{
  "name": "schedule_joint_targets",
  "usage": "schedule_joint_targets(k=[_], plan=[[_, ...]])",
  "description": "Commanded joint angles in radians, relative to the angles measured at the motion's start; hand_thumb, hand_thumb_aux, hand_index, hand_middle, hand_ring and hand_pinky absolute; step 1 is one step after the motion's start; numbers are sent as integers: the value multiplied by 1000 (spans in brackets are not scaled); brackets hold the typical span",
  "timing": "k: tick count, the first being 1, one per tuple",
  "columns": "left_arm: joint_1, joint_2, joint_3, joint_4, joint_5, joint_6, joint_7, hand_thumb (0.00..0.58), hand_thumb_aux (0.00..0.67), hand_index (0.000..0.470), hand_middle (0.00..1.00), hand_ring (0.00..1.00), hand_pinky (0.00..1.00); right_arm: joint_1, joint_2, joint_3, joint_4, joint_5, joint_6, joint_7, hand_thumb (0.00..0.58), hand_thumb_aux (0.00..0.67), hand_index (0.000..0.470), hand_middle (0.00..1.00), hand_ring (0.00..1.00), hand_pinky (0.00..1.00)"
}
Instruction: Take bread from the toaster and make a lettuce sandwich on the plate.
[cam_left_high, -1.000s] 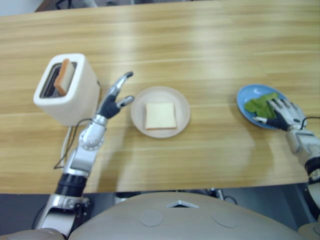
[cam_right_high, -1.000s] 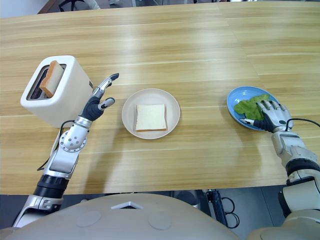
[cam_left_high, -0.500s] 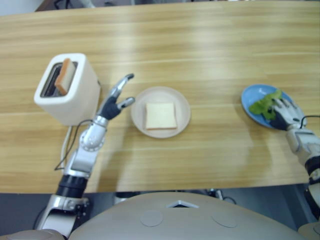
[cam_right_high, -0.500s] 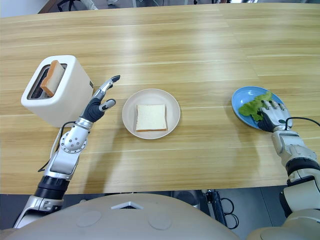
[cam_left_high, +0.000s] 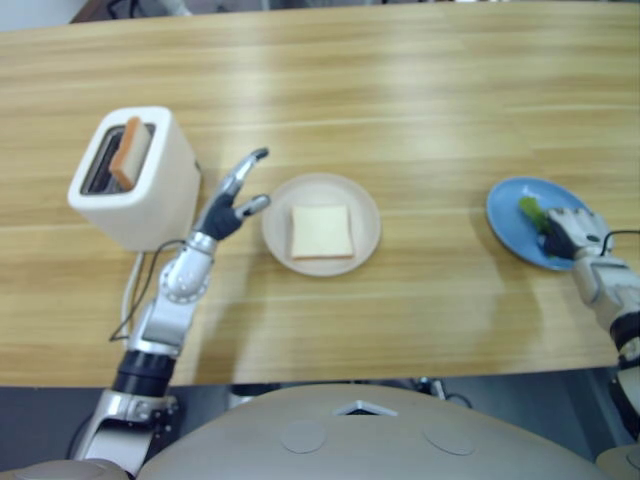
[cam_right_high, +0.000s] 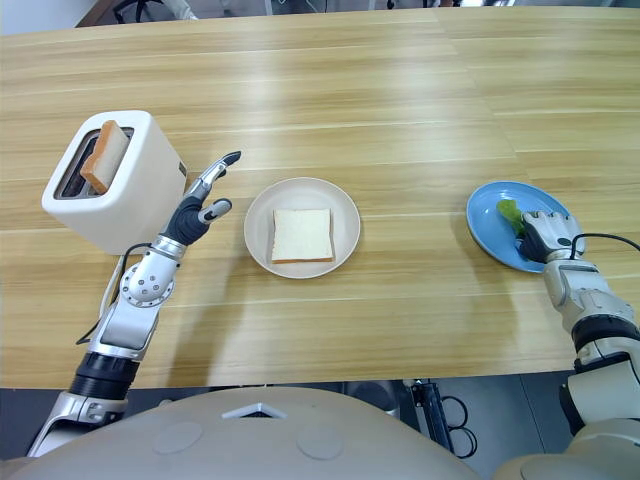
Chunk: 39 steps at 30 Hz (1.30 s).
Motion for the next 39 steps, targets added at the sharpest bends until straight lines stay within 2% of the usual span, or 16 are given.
schedule_joint_targets(k=[1,4,11,15,19,31,35,39], plan=[[5,-3,9,-5,8,9,-6,0,0,0,0,0,0,34,-33,-50,-71,32,3,-24,580,670,460,1000,1000,1000],[5,-3,9,-4,9,7,-5,0,0,0,0,0,0,73,-61,-94,-164,45,23,-47,580,670,460,1000,1000,1000],[7,-5,17,2,9,3,3,0,0,0,0,0,0,222,-106,-241,-585,47,125,-5,580,670,460,1000,1000,1000],[4,-7,25,7,7,0,7,0,0,0,0,0,0,255,-56,-261,-858,11,190,77,580,670,460,1000,1000,1000],[-4,-9,36,9,3,-1,10,0,0,0,0,0,0,212,52,-195,-992,-45,208,156,580,670,460,1000,1000,1000],[-46,-13,93,68,-43,-17,15,0,0,0,0,0,0,-16,451,69,-911,-157,155,226,580,670,460,1000,1000,1000],[-55,-14,98,78,-42,-23,17,0,0,0,0,0,0,-54,532,116,-837,-172,150,225,580,670,460,1000,1000,1000],[-55,-21,91,87,-35,-29,20,0,0,0,0,0,0,-60,562,127,-806,-172,146,220,580,670,460,1000,1000,1000]])
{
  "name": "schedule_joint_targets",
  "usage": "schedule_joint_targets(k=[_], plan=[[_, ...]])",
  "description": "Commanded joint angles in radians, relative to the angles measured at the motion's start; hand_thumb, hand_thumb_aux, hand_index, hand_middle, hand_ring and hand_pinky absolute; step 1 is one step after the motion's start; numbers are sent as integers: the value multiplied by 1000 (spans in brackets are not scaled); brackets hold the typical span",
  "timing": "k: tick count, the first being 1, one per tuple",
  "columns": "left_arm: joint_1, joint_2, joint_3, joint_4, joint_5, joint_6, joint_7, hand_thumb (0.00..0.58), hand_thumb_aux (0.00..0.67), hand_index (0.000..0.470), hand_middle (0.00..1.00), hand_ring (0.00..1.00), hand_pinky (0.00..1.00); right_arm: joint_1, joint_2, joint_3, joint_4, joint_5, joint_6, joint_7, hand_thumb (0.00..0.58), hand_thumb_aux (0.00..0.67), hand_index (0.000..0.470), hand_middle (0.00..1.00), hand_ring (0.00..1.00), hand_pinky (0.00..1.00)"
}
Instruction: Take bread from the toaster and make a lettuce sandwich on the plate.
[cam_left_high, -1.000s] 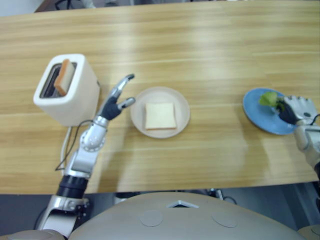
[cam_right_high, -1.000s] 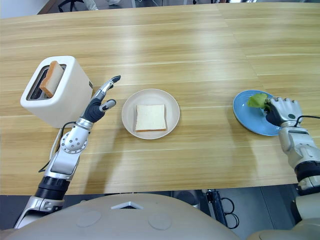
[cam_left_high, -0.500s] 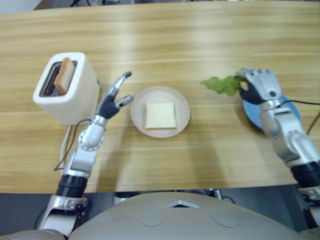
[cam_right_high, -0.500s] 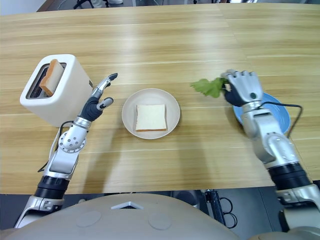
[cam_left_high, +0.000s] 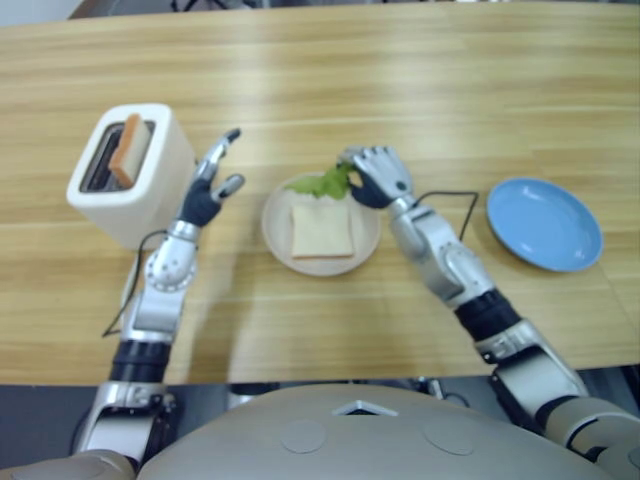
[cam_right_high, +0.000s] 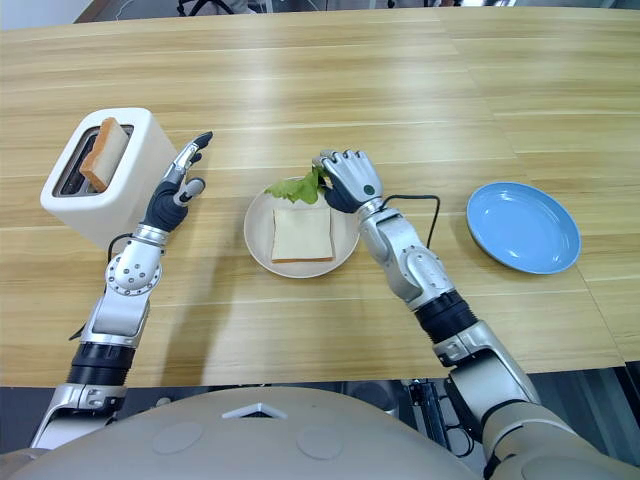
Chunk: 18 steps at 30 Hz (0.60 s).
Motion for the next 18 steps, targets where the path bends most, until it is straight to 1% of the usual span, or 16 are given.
schedule_joint_targets(k=[1,6,18], plan=[[0,-9,-8,26,9,-8,0,0,0,0,0,0,0,-7,12,14,39,-6,-3,9,580,670,460,1000,1000,1000],[-1,-15,-14,30,19,-10,3,0,0,0,0,0,0,28,16,55,56,-15,-14,29,580,670,460,1000,1000,1000],[-2,-16,-14,37,33,-13,2,0,0,0,0,0,0,117,-51,107,63,-45,-28,109,580,670,460,1000,1000,1000]])
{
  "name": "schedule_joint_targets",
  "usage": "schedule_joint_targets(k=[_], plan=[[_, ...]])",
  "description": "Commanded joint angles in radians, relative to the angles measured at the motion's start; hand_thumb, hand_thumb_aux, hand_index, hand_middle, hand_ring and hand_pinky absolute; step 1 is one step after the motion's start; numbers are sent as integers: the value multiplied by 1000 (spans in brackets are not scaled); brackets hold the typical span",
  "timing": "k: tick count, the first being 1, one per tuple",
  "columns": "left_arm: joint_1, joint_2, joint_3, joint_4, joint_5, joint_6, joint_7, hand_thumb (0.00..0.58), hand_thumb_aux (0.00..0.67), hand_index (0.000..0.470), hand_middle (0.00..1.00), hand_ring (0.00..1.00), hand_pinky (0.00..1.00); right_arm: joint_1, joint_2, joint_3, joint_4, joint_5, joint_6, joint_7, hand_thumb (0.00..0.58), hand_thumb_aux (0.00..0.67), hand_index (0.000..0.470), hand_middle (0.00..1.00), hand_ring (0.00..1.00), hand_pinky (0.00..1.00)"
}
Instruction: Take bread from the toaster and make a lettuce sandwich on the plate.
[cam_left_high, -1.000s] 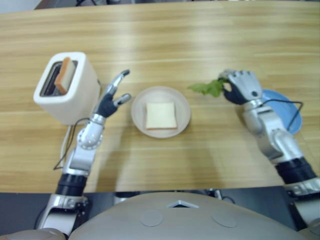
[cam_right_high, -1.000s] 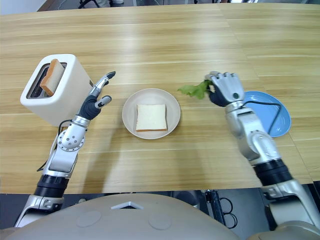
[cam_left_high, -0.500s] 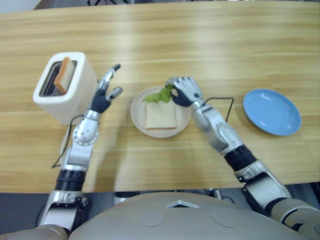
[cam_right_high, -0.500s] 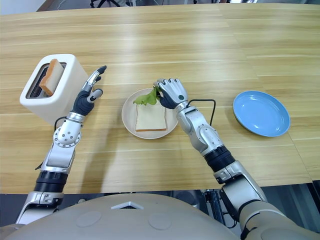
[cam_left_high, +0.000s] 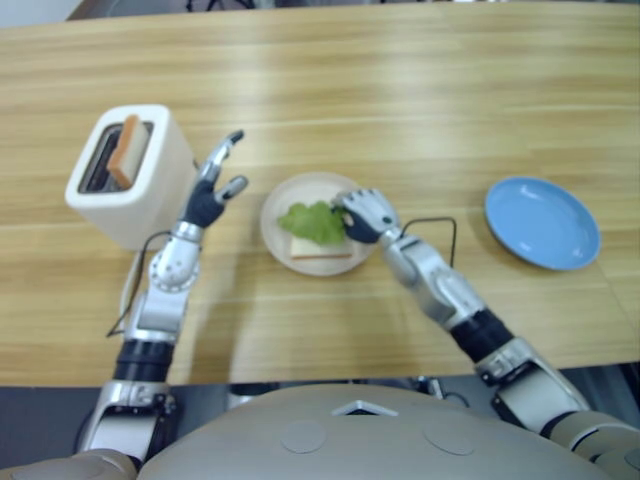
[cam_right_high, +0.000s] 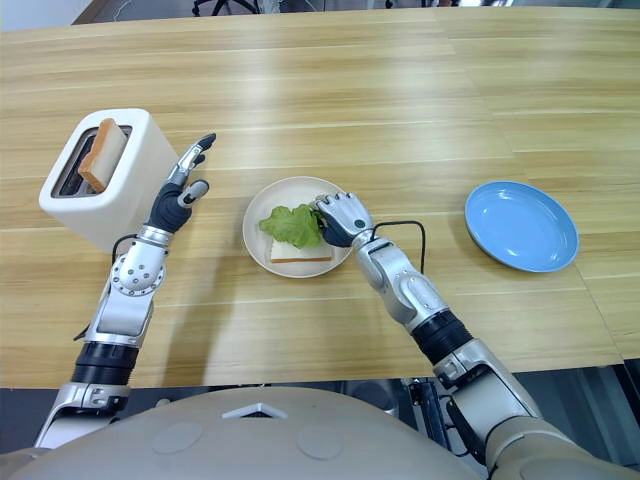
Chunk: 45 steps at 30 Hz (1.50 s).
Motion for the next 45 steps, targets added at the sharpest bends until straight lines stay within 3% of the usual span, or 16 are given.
schedule_joint_targets(k=[1,2,3,4,5,6,7,17,23,27,30,34,38,45], plan=[[-2,-3,-9,18,11,3,-2,0,0,0,0,0,0,20,-20,21,-5,-23,-4,42,580,670,460,1000,1000,1000],[-2,-3,-8,18,13,2,-3,0,0,0,0,0,0,23,-28,23,-9,-29,-3,48,580,670,460,1000,1000,1000],[-2,-4,-8,18,14,3,-3,0,0,0,0,0,0,26,-35,22,-15,-35,-1,50,572,591,406,910,910,910],[-2,-4,-8,19,15,3,-3,0,0,0,0,0,0,28,-44,19,-23,-42,2,51,489,405,278,0,0,0],[-2,-4,-7,19,16,3,-2,0,0,0,0,0,0,32,-54,14,-37,-45,3,53,209,134,92,0,0,0],[-2,-4,-7,19,17,3,-2,0,0,0,0,0,0,36,-64,8,-53,-47,3,58,209,134,92,0,0,0],[-3,-4,-8,21,18,2,-2,0,0,0,0,0,0,42,-74,1,-70,-45,2,65,0,0,0,0,0,0],[-12,-1,-3,28,20,-2,-2,0,0,0,0,0,0,111,-210,-107,-299,-39,12,159,0,0,0,0,0,0],[-25,17,6,13,19,-7,-17,0,0,0,0,0,0,238,-373,-338,-565,49,39,314,0,0,0,0,0,0],[-50,59,52,-67,18,10,-22,0,0,0,0,0,0,269,-407,-529,-671,158,61,360,0,0,0,0,0,0],[-89,142,136,-209,50,46,-34,0,0,0,0,0,0,273,-374,-588,-660,205,69,357,0,0,0,0,0,0],[-131,310,233,-304,187,137,-79,0,0,0,0,0,0,309,-297,-561,-579,217,63,320,0,0,0,0,0,0],[-104,494,239,-202,377,305,-186,0,0,0,0,0,0,331,-223,-521,-484,216,46,273,0,0,0,0,0,0],[-79,567,199,-6,459,465,-237,0,0,0,0,0,0,288,-208,-508,-374,218,17,231,0,0,0,0,0,0]])
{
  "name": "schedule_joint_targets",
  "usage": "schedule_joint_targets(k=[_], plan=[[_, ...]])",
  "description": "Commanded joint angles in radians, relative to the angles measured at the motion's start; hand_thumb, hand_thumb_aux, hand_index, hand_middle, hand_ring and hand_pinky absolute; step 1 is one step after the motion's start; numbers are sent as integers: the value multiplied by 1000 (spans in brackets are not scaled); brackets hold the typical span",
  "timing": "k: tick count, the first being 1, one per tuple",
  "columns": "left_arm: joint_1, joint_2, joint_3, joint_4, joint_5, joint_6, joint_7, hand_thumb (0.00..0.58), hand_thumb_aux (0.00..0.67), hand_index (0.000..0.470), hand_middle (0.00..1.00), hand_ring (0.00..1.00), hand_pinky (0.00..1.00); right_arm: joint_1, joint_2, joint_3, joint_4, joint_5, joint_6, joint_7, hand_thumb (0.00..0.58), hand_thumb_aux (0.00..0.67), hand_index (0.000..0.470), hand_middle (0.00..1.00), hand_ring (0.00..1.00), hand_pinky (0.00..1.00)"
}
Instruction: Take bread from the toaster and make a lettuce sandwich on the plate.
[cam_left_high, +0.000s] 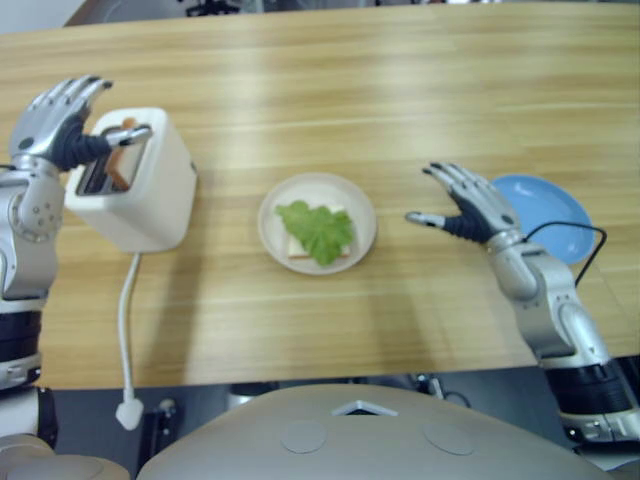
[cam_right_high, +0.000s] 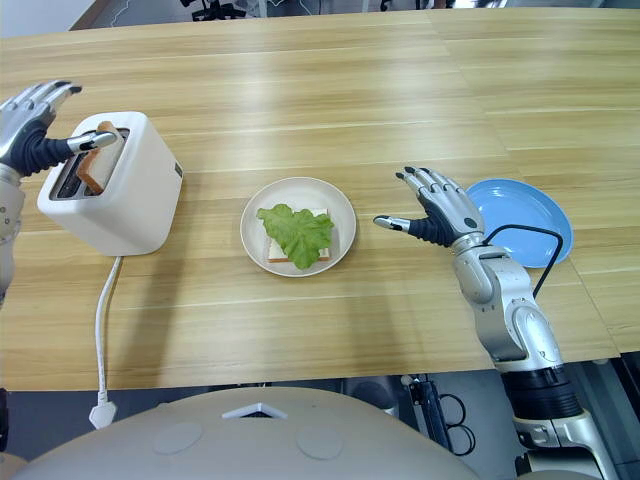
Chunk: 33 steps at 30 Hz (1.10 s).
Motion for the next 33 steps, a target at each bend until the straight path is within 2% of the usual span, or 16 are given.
schedule_joint_targets(k=[1,6,17,18,19,20,21,22,23,33], plan=[[20,12,-60,88,35,57,-38,0,0,0,0,0,0,-20,-6,-4,27,11,-17,-13,0,0,0,0,0,0],[19,16,-109,156,61,99,-29,0,0,0,0,0,0,-15,-10,-12,31,16,-22,-26,0,0,0,0,0,0],[10,-6,-132,140,12,105,-23,0,0,0,0,0,0,-11,-14,-10,49,10,-25,-44,0,0,0,0,0,0],[10,-6,-125,134,6,106,-15,385,281,193,0,0,0,-12,-16,-10,53,9,-26,-46,0,0,0,0,0,0],[9,-6,-117,127,1,103,-4,512,441,303,0,0,0,-10,-17,-10,55,8,-27,-48,0,0,0,0,0,0],[6,-5,-112,119,-5,99,7,512,441,303,0,0,0,-8,-18,-10,57,9,-28,-51,0,0,0,0,0,0],[2,-5,-106,110,-8,96,21,580,670,460,349,349,349,-5,-18,-9,59,8,-29,-54,0,0,0,0,0,0],[-2,-5,-102,102,-12,93,30,580,670,460,878,878,878,-4,-19,-9,60,7,-28,-56,0,0,0,0,0,0],[-5,-4,-98,96,-18,89,39,580,670,460,1000,1000,1000,-2,-19,-8,60,6,-27,-58,0,0,0,0,0,0],[-7,5,-63,12,-16,35,164,580,670,460,1000,1000,1000,-2,-19,-3,72,-2,-24,-65,0,0,0,0,0,0]])
